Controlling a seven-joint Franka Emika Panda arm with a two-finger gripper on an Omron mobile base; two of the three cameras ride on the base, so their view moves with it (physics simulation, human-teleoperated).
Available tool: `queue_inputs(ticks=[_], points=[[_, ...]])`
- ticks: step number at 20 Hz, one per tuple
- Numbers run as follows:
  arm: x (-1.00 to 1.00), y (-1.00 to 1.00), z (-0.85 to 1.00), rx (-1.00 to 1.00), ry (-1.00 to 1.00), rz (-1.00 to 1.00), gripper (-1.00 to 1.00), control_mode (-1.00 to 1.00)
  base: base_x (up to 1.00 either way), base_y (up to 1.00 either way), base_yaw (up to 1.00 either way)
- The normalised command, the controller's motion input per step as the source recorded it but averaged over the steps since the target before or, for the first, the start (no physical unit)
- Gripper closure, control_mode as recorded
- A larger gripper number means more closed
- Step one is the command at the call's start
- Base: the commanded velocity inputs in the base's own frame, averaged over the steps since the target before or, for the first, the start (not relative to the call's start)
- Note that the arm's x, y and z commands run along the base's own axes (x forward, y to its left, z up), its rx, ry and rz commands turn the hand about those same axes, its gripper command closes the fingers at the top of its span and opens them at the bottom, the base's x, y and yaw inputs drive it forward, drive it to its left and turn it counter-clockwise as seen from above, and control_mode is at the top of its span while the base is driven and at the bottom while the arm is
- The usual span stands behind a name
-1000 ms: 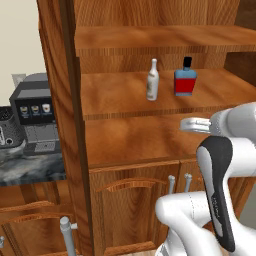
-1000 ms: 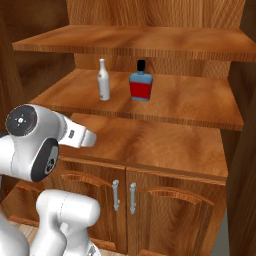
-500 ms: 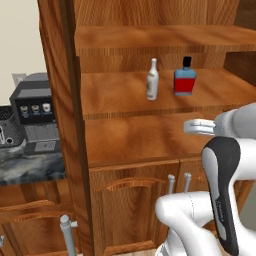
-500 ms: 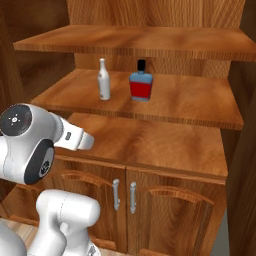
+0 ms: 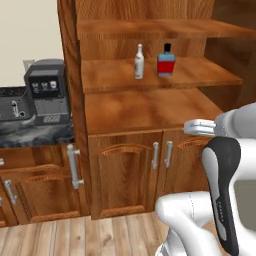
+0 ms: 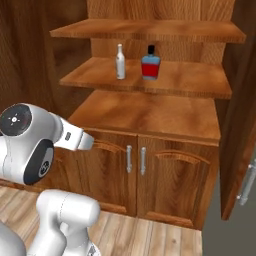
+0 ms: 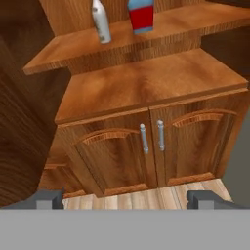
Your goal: Sort all alcoholic drinks to one cabinet, and non-alcoholic drinks to the other.
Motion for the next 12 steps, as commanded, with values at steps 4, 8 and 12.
queue_inputs(ticks=[4, 8, 12], points=[[0.00, 0.00, 0.00, 0.00, 0.00, 0.00, -1.00, 1.00, -1.00, 0.09, 0.00], [0.00, 0.00, 0.00, 0.00, 0.00, 0.00, -1.00, 1.00, -1.00, 0.34, 0.00], [0.00, 0.00, 0.00, 0.00, 0.00, 0.00, -1.00, 1.00, -0.91, 0.63, 0.00]])
